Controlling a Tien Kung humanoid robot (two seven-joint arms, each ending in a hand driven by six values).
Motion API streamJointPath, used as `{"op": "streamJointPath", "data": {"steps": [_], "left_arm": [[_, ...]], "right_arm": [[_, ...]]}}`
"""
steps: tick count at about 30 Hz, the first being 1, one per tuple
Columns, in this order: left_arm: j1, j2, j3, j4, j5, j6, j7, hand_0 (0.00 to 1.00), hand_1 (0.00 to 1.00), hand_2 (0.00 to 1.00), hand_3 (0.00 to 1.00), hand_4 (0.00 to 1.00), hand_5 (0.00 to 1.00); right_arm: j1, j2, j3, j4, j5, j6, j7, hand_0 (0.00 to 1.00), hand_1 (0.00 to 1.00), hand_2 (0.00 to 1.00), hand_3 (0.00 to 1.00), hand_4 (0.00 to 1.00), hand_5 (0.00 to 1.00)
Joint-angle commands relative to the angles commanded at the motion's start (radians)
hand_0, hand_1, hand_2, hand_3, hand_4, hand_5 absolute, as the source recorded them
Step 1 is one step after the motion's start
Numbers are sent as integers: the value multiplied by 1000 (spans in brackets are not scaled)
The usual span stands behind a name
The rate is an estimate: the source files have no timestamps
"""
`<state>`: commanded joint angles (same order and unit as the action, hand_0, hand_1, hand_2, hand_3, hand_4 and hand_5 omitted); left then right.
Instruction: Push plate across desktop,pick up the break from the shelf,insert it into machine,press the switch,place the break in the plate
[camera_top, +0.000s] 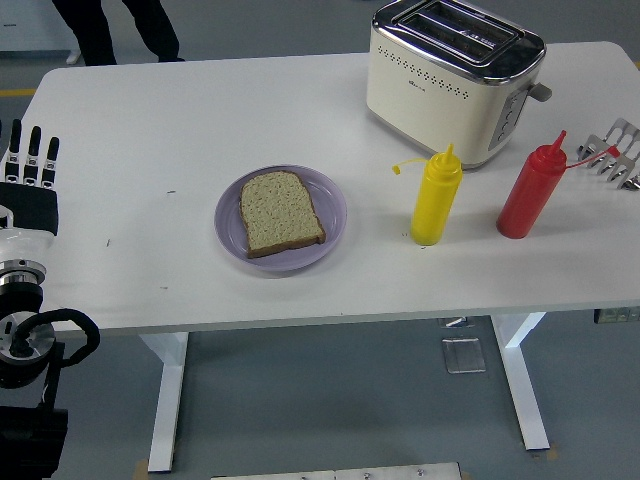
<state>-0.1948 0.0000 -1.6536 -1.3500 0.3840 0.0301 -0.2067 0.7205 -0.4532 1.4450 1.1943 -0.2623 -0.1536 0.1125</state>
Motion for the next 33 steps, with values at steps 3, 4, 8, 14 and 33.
{"op": "streamJointPath", "data": {"steps": [3, 4, 8, 14, 33], "left_arm": [[0, 0, 2, -1, 1, 0, 0, 847, 846, 847, 788, 555, 998], [0, 0, 3, -1, 1, 0, 0, 847, 846, 847, 788, 554, 998], [-1, 0, 7, -1, 2, 0, 1, 847, 846, 847, 788, 554, 998], [-1, 0, 6, -1, 4, 0, 2, 847, 846, 847, 788, 555, 998], [7, 0, 21, 2, 6, 1, 5, 847, 845, 847, 788, 552, 998]], "right_arm": [[-76, 3, 67, 15, 27, 23, -10, 820, 788, 793, 790, 450, 521], [-101, 7, 87, 22, 21, 32, -15, 818, 782, 791, 781, 451, 524], [-203, 32, 164, 51, -7, 68, -30, 818, 782, 791, 781, 451, 524], [-343, 83, 231, 85, -30, 111, -44, 811, 782, 792, 779, 446, 534], [-497, 149, 322, 113, -71, 145, -74, 806, 778, 779, 764, 427, 543]]}}
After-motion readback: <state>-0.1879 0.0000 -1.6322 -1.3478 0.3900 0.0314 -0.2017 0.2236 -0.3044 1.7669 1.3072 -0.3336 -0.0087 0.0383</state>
